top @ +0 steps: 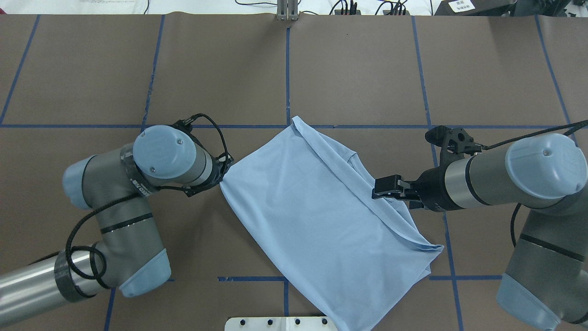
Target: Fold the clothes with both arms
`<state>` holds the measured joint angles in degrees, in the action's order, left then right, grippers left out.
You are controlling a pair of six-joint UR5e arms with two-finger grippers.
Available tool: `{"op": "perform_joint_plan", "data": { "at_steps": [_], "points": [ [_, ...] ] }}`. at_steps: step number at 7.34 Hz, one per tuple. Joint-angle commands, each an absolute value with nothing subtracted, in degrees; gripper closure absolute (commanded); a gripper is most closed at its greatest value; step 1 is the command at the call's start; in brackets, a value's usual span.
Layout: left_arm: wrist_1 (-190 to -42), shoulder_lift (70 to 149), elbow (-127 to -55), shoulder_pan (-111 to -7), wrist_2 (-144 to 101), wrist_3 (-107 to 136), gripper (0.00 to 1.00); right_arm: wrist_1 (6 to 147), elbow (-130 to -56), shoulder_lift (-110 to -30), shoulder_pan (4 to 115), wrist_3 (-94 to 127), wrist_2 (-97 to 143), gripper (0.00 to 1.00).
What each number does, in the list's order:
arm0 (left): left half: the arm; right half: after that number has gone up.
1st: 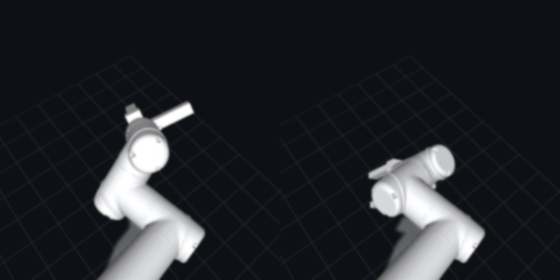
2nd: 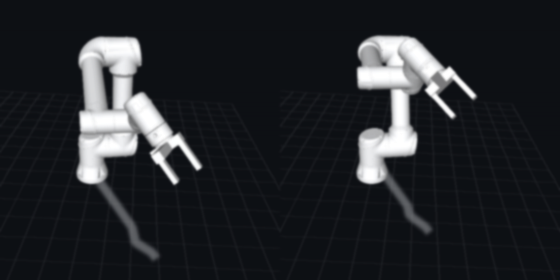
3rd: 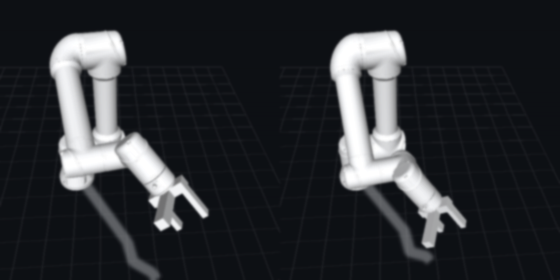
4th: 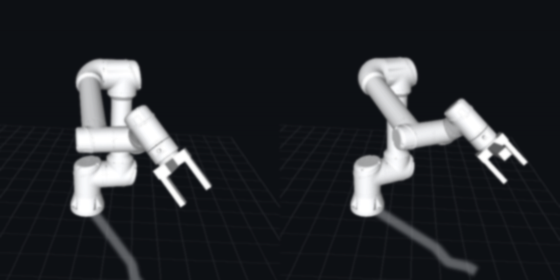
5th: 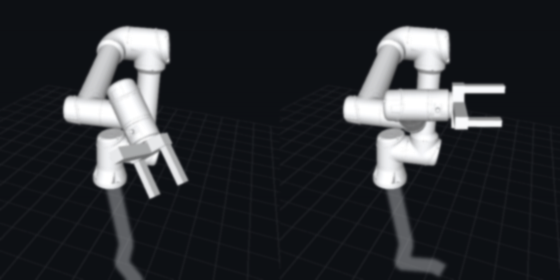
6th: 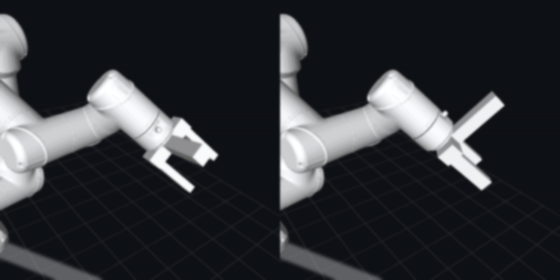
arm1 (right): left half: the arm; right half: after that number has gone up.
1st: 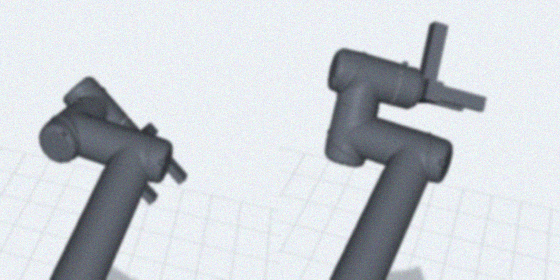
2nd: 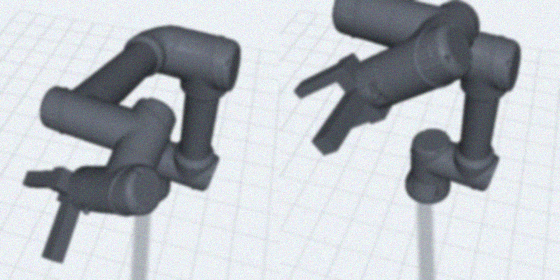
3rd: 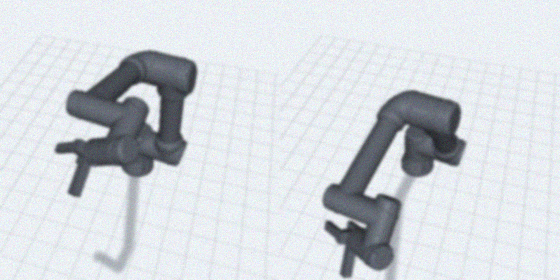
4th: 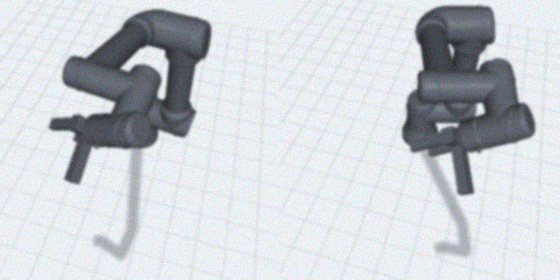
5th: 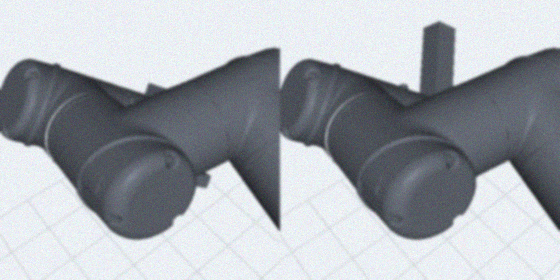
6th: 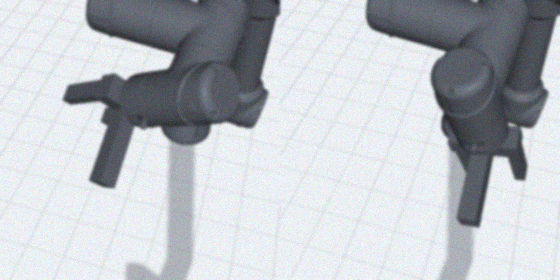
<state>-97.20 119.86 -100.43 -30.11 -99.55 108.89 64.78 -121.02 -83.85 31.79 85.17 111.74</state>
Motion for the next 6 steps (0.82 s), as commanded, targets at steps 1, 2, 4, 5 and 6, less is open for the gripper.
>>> {"op": "perform_joint_plan", "data": {
  "at_steps": [1,2,4,5,6],
  "points": [
    [-100.4,125.6,-91.7,-35.7,-99.5,103.6,1.0,64.8,-120.9,-83.8,32.1,85.2,111.6,0.0],
    [-102.8,127.7,-87.8,-37.2,-99.5,101.4,1.0,64.8,-120.7,-83.8,32.1,85.2,111.6,0.0],
    [-111.7,132.4,-77.8,-39.8,-99.4,97.6,1.0,64.8,-120.6,-83.8,32.2,85.3,111.6,0.0],
    [-114.3,136.1,-71.5,-40.8,-99.4,94.3,1.0,64.8,-120.4,-83.8,32.2,85.3,111.6,0.0],
    [-117.7,138.9,-65.7,-42.6,-99.4,91.4,1.0,64.8,-120.1,-83.8,32.2,85.3,111.5,0.0]
  ]
}}
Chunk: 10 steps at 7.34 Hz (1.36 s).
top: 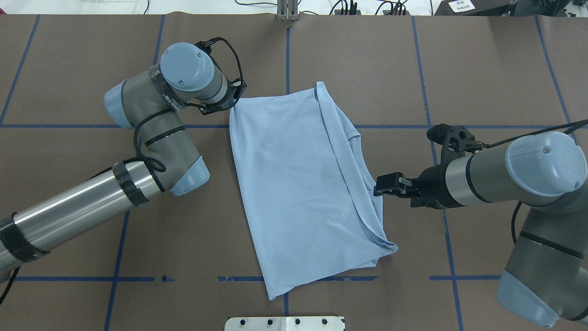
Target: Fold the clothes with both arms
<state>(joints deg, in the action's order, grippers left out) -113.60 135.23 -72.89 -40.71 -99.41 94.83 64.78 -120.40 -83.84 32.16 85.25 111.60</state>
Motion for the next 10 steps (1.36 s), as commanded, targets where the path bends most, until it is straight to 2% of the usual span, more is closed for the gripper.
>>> {"op": "perform_joint_plan", "data": {
  "at_steps": [1,3,6,7,8,9,10],
  "points": [
    [-124.1,139.9,-60.1,-44.1,-99.1,88.3,1.0,64.8,-120.0,-83.8,32.2,85.3,111.5,0.0],
    [-129.6,144.8,-52.3,-44.0,-96.9,86.7,1.0,64.7,-119.7,-83.8,32.2,85.3,111.4,0.0],
    [-134.4,147.0,-47.6,-42.5,-94.4,86.7,1.0,64.8,-119.5,-83.8,32.1,85.2,110.0,0.0],
    [-134.5,146.8,-47.6,-42.6,-94.2,86.4,0.33,64.8,-119.4,-83.8,32.1,85.1,109.8,0.0],
    [-134.5,146.7,-47.6,-42.8,-92.5,84.8,0.0,64.8,-118.6,-82.9,32.2,84.8,109.1,0.0],
    [-134.4,146.7,-48.0,-43.9,-92.6,83.8,0.0,64.9,-117.0,-81.7,32.1,84.8,108.0,0.0],
    [-132.4,144.9,-51.4,-45.6,-95.1,81.1,0.0,65.0,-115.2,-80.0,32.0,84.6,106.4,0.0]
  ]
}}
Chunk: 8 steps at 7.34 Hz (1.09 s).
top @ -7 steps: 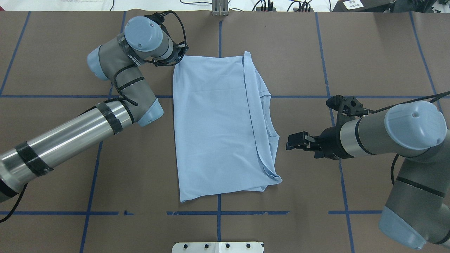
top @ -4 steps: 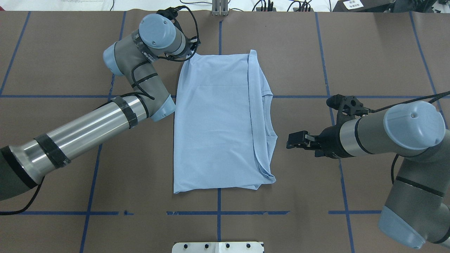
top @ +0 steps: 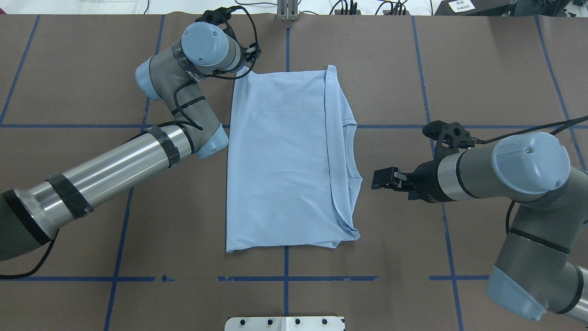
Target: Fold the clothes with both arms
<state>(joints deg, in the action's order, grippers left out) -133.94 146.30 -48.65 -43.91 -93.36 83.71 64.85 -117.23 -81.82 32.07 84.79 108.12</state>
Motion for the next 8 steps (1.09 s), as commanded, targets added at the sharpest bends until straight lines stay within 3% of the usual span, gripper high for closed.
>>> {"op": "perform_joint_plan", "data": {
  "at_steps": [1,4,6,8],
  "points": [
    [-127.1,140.0,-59.7,-46.0,-98.2,79.4,0.0,65.0,-112.7,-78.0,31.6,84.4,105.0,0.0],
    [-112.8,129.1,-82.8,-46.0,-98.4,78.7,0.0,76.9,-110.0,-68.9,31.3,65.3,103.4,0.0],
    [-109.4,126.1,-90.4,-45.5,-100.8,78.7,0.0,77.9,-108.7,-64.9,31.2,60.7,103.7,0.0],
    [-109.5,124.5,-92.5,-45.0,-101.3,78.7,0.0,77.5,-107.6,-64.6,31.0,61.3,103.8,0.0]
  ]
}}
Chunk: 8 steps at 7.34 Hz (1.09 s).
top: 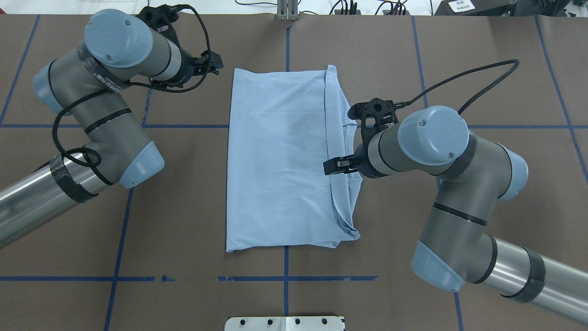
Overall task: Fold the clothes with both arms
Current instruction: 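Lower the right gripper onto the shirt's folded side edge near the robot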
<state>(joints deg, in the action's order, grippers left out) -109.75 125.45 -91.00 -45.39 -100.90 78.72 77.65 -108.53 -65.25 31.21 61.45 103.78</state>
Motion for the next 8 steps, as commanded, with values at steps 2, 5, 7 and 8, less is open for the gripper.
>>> {"op": "perform_joint_plan", "data": {
  "at_steps": [2,5,7,8],
  "points": [
    [-109.6,124.4,-92.5,-44.7,-101.3,78.8,0.0,77.5,-107.5,-64.8,25.9,60.6,94.9,0.0],
    [-109.8,122.8,-93.3,-44.4,-101.3,79.1,0.0,78.1,-107.5,-65.2,21.0,54.4,86.8,0.03],
    [-109.8,122.3,-94.1,-43.9,-101.3,79.5,0.0,78.0,-107.6,-66.2,20.1,47.4,87.4,0.2],
    [-109.8,122.3,-94.0,-43.9,-101.3,79.6,0.0,78.0,-107.7,-66.6,19.4,46.8,87.5,0.25]
  ]
}}
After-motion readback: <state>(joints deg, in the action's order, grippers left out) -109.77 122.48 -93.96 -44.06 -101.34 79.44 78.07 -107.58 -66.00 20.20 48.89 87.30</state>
